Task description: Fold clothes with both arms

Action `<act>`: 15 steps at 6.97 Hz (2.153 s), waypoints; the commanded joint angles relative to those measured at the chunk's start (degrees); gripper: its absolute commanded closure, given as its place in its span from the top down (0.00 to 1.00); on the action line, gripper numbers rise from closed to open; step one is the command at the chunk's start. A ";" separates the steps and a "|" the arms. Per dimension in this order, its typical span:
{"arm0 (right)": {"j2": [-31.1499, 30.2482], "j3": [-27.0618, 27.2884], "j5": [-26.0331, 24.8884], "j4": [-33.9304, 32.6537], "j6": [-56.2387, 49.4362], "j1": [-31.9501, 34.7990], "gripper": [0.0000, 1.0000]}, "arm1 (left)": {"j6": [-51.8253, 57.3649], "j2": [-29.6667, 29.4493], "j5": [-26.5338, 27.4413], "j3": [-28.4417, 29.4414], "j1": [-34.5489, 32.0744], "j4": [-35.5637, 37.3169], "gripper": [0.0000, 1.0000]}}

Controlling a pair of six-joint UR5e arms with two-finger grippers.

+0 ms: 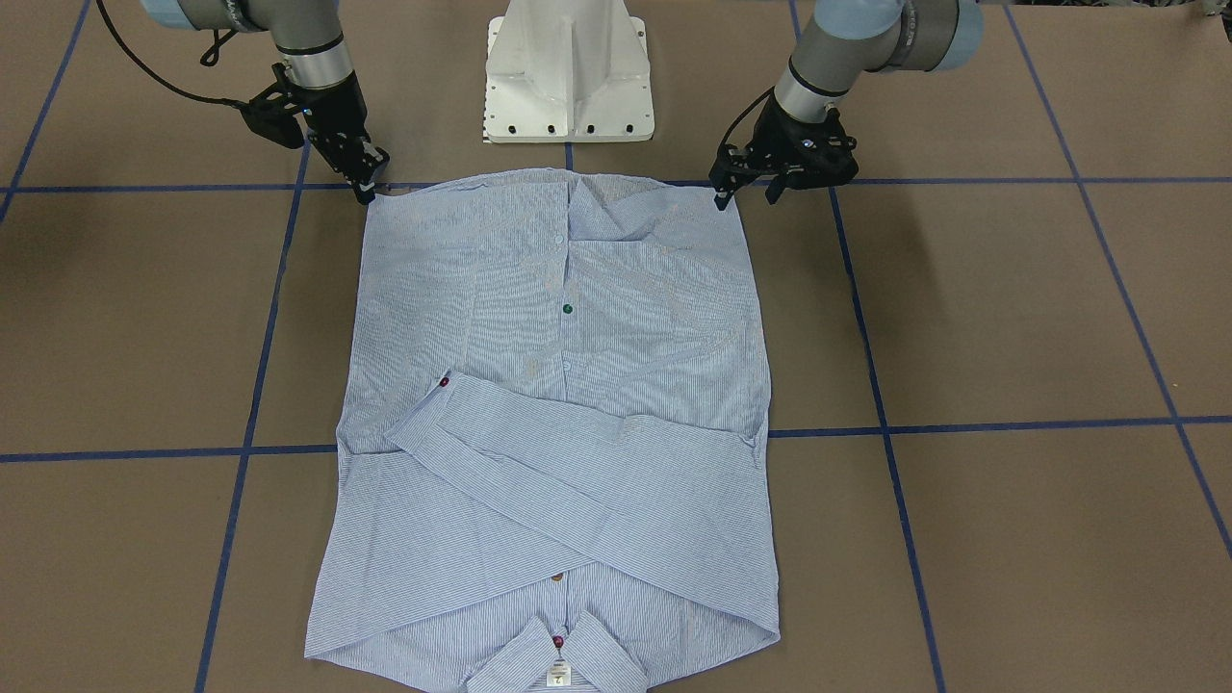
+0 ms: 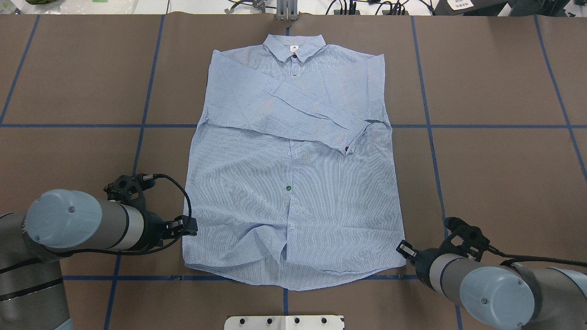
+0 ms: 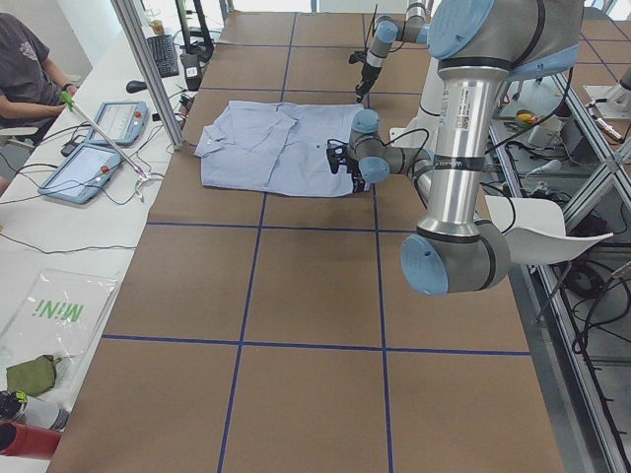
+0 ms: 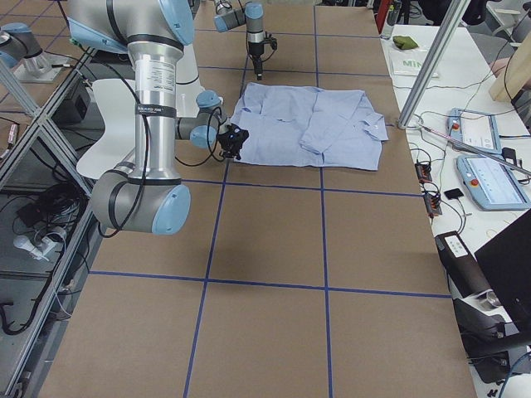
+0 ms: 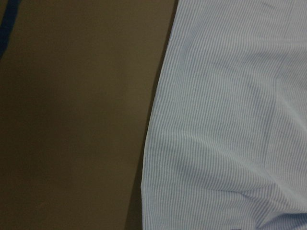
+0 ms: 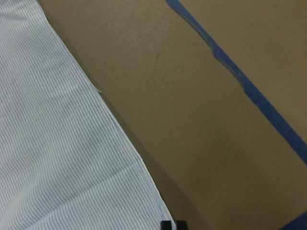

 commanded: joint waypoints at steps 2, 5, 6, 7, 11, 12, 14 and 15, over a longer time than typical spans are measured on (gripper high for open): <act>0.43 -0.94 0.00 -0.09 0.00 -0.45 0.66 | -1.55 -0.15 0.05 0.04 0.19 -0.04 0.87; 0.43 -1.11 0.08 -0.09 0.00 -1.94 0.65 | -1.64 -0.24 0.05 0.04 0.20 -0.04 0.87; 0.43 -1.20 0.09 -0.09 0.00 -2.21 0.62 | -1.64 -0.24 0.05 -0.05 0.20 -0.04 0.87; 0.43 -1.38 0.17 -0.09 0.00 -2.30 0.58 | -1.64 -0.24 0.05 -0.14 0.20 -0.04 0.87; 0.52 -1.46 0.26 -0.09 1.40 -2.47 0.04 | -1.64 -0.24 0.05 -0.14 0.20 -0.04 0.87; 0.52 -1.38 0.26 -0.09 1.41 -2.82 0.00 | -1.64 -0.24 0.05 -0.14 0.20 -0.04 0.87; 0.52 0.02 0.35 -0.09 1.41 -2.39 0.00 | -2.60 -0.15 -0.04 0.13 0.37 -0.04 0.87; 0.34 0.29 0.35 -0.09 1.32 -1.95 0.00 | -5.74 -0.24 0.31 0.21 1.68 -0.12 0.86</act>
